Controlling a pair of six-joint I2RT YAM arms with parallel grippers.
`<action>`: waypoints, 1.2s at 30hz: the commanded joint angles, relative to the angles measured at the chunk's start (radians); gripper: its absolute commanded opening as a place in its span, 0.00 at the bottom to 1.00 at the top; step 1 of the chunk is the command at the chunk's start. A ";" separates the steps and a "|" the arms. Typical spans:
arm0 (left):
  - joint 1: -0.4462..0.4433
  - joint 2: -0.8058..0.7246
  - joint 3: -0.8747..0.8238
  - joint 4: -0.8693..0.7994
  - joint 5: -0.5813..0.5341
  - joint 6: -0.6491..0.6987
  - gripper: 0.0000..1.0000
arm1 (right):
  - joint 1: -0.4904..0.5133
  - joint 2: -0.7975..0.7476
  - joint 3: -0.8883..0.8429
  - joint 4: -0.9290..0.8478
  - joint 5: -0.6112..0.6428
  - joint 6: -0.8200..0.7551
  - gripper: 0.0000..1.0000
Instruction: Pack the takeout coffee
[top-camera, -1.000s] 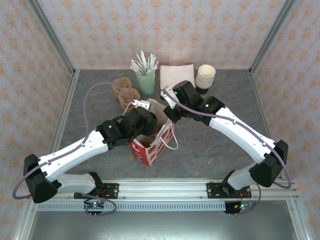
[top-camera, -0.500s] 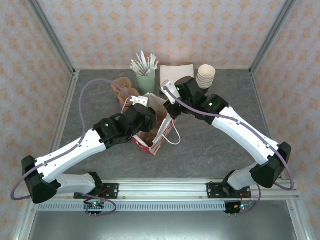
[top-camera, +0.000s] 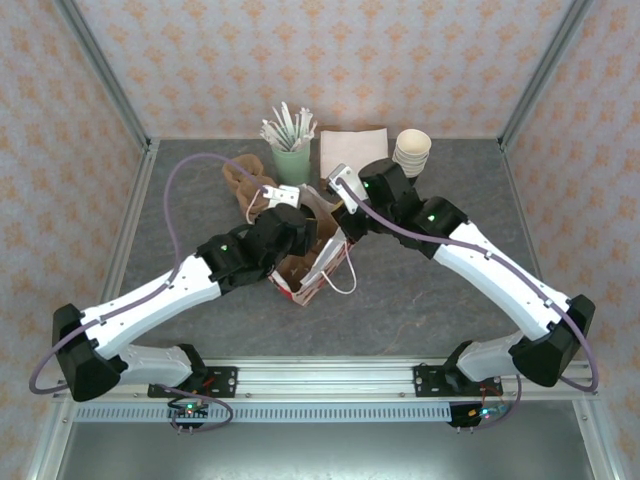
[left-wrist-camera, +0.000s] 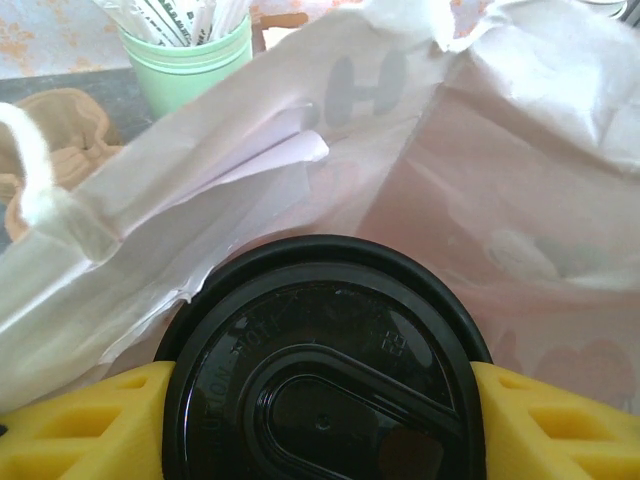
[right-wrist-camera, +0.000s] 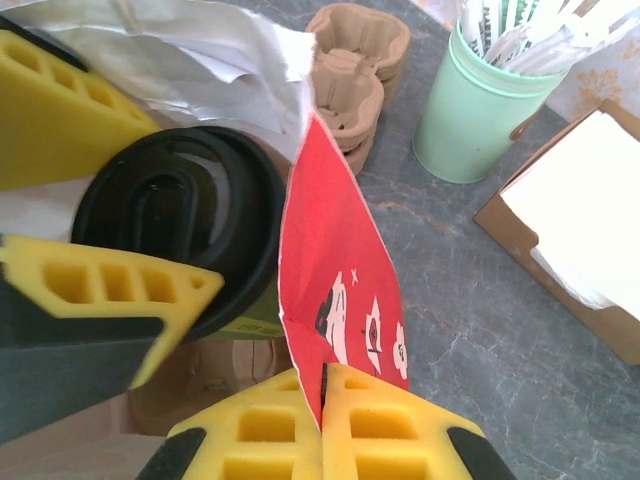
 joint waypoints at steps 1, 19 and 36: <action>-0.001 0.033 0.000 0.080 -0.004 0.006 0.61 | 0.005 -0.022 -0.020 0.046 -0.034 0.035 0.00; 0.005 0.059 -0.102 0.086 0.110 -0.004 0.60 | 0.001 -0.020 -0.075 0.092 -0.022 0.044 0.00; 0.025 0.112 -0.121 0.131 0.099 -0.005 0.60 | -0.010 -0.016 -0.087 0.092 -0.050 0.045 0.00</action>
